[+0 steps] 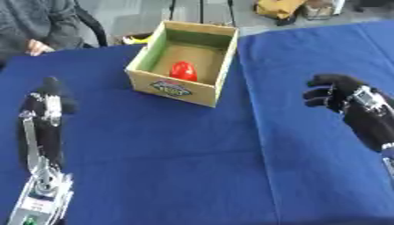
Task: Pick up objects on the table and place them in the box.
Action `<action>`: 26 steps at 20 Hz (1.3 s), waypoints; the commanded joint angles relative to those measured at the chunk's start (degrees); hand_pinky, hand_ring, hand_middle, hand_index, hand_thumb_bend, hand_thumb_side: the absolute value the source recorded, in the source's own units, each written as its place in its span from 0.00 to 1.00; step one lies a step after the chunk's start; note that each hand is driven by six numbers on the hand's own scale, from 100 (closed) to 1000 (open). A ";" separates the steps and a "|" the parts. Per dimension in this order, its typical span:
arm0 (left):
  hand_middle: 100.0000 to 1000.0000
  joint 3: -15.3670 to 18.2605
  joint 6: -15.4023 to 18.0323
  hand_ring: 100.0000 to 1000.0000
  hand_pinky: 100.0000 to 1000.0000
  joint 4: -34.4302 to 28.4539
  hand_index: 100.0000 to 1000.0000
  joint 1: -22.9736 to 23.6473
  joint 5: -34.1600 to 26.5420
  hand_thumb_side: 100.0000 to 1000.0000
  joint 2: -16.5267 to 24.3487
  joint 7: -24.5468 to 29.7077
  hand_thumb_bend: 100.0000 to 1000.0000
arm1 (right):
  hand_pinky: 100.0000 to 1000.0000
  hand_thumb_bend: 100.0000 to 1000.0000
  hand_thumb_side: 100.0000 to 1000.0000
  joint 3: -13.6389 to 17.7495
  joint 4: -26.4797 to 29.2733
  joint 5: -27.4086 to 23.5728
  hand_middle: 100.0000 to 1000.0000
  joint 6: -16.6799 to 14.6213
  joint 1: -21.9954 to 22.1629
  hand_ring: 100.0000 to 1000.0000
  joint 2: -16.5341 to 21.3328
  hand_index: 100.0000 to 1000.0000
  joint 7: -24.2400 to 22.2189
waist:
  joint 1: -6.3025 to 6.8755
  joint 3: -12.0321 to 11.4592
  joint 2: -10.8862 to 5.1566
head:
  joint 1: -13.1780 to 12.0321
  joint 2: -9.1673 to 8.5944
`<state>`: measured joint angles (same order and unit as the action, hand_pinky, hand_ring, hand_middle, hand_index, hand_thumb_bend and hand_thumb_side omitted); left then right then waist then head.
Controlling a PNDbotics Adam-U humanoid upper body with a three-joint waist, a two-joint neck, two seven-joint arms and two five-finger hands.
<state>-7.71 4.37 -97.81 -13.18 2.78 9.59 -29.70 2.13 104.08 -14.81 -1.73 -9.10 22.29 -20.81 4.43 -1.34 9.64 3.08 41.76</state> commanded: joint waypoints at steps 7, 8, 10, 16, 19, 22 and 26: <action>0.47 0.22 0.61 0.44 0.44 -0.07 0.63 0.14 -0.52 0.77 0.43 0.26 0.49 | 0.72 0.07 0.76 0.68 1.23 -0.71 0.73 -0.01 -0.69 0.72 0.47 0.82 0.40 | -0.33 -0.15 -0.52 | -1.07 0.30; 0.47 0.21 0.62 0.44 0.44 -0.04 0.63 0.19 -0.56 0.77 0.39 0.28 0.49 | 0.72 0.07 0.76 0.67 1.23 -0.73 0.73 0.01 -0.71 0.72 0.49 0.82 0.39 | -0.30 -0.13 -0.53 | -1.59 0.33; 0.47 0.14 0.61 0.44 0.44 0.02 0.63 0.20 -0.63 0.77 0.32 0.34 0.49 | 0.72 0.07 0.76 0.75 1.20 -0.75 0.73 0.04 -0.68 0.72 0.46 0.82 0.47 | -0.26 -0.03 -0.54 | -2.43 0.39; 0.47 0.23 0.50 0.44 0.44 0.06 0.63 0.34 -0.58 0.77 0.16 0.36 0.49 | 0.72 0.07 0.76 0.89 1.15 -0.70 0.73 0.14 -0.55 0.72 0.45 0.82 0.73 | -0.16 0.09 -0.65 | -2.95 0.94; 0.47 0.23 0.44 0.44 0.44 0.04 0.63 0.44 -0.57 0.77 0.08 0.39 0.49 | 0.72 0.07 0.76 0.86 1.16 -0.72 0.73 0.18 -0.56 0.72 0.46 0.82 0.76 | -0.11 0.15 -0.73 | -2.92 0.91; 0.47 0.14 0.43 0.44 0.44 0.07 0.63 0.47 -0.58 0.78 0.03 0.55 0.49 | 0.72 0.07 0.76 0.89 1.16 -0.74 0.73 0.21 -0.55 0.72 0.42 0.82 0.81 | -0.10 0.26 -0.74 | -2.52 0.74; 0.47 0.15 0.43 0.44 0.44 0.08 0.63 0.56 -0.57 0.78 -0.04 0.59 0.48 | 0.72 0.07 0.76 0.91 1.18 -0.79 0.73 0.20 -0.57 0.72 0.45 0.82 0.81 | -0.07 0.35 -0.74 | -2.30 0.68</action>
<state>-7.74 4.72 -97.17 -12.22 2.32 9.07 -29.25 2.47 104.20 -15.23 -1.48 -9.09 21.98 -20.12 4.49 -1.05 9.67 0.67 42.29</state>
